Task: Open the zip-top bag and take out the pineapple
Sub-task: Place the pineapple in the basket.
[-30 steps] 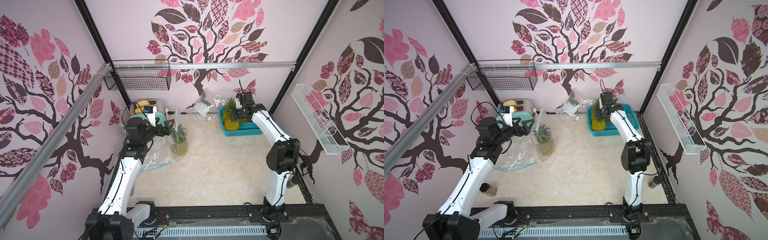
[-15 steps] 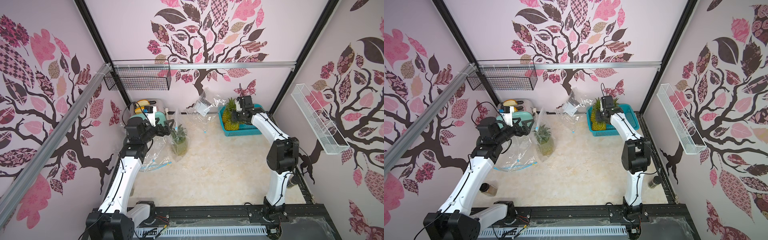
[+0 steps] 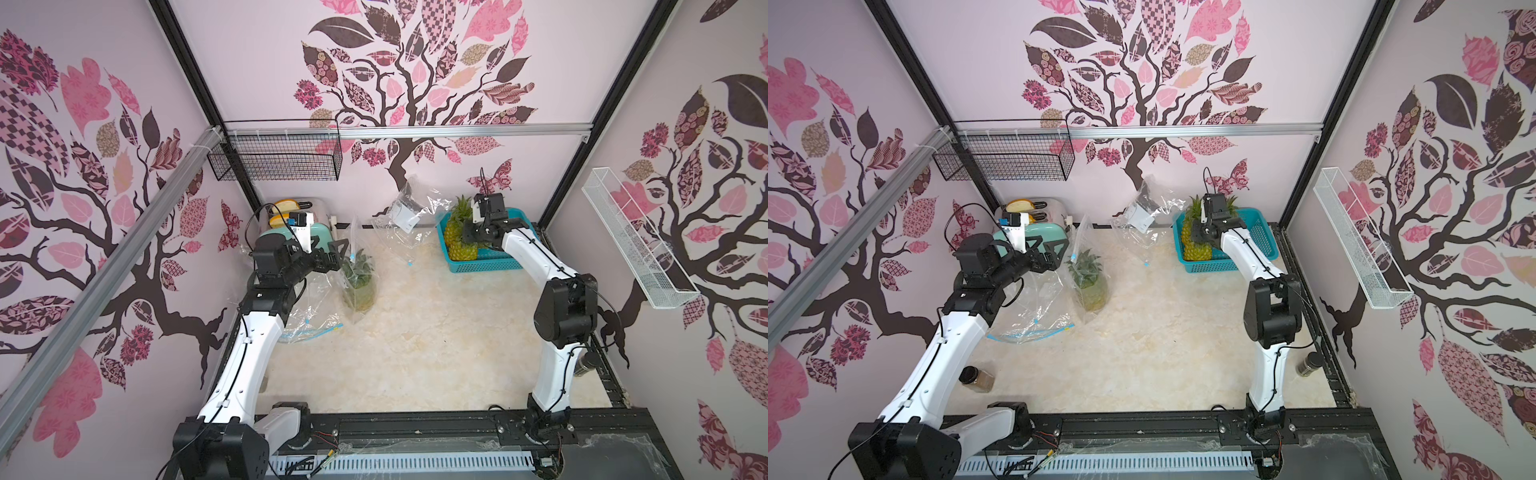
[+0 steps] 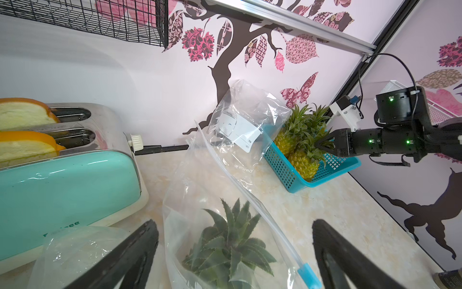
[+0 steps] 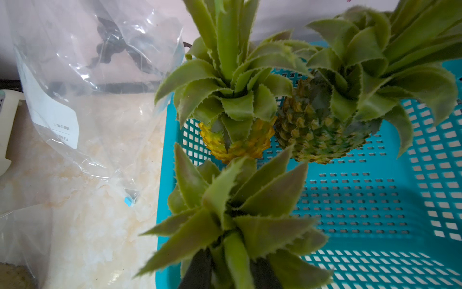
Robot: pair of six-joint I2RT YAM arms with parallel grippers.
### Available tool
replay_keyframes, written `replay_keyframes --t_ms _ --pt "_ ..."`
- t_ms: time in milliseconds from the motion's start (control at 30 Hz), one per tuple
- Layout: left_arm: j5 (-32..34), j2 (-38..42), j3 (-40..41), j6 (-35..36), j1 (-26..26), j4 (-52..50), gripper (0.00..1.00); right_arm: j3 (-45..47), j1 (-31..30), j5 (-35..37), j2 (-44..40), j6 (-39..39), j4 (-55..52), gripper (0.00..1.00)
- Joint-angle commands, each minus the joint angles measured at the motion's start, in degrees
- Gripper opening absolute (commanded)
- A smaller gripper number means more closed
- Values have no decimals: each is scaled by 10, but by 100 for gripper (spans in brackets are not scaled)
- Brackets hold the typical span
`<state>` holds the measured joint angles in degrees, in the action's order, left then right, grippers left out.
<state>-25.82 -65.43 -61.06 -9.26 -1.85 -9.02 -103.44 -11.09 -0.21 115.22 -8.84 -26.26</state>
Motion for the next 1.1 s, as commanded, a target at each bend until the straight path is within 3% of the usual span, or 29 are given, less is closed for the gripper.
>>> replay_keyframes --t_ms 0,200,500,1067 --pt "-5 -1 -1 -4 4 12 98 16 0 -25 7 -19 -3 0" --pt "-7 -1 -2 -5 4 12 98 13 1 -25 12 -24 -5 8" --pt "-8 -5 -2 -4 5 12 98 14 1 -29 -3 -28 1 33" --pt "-10 -3 -1 -4 5 12 98 10 1 -29 -56 -24 4 49"
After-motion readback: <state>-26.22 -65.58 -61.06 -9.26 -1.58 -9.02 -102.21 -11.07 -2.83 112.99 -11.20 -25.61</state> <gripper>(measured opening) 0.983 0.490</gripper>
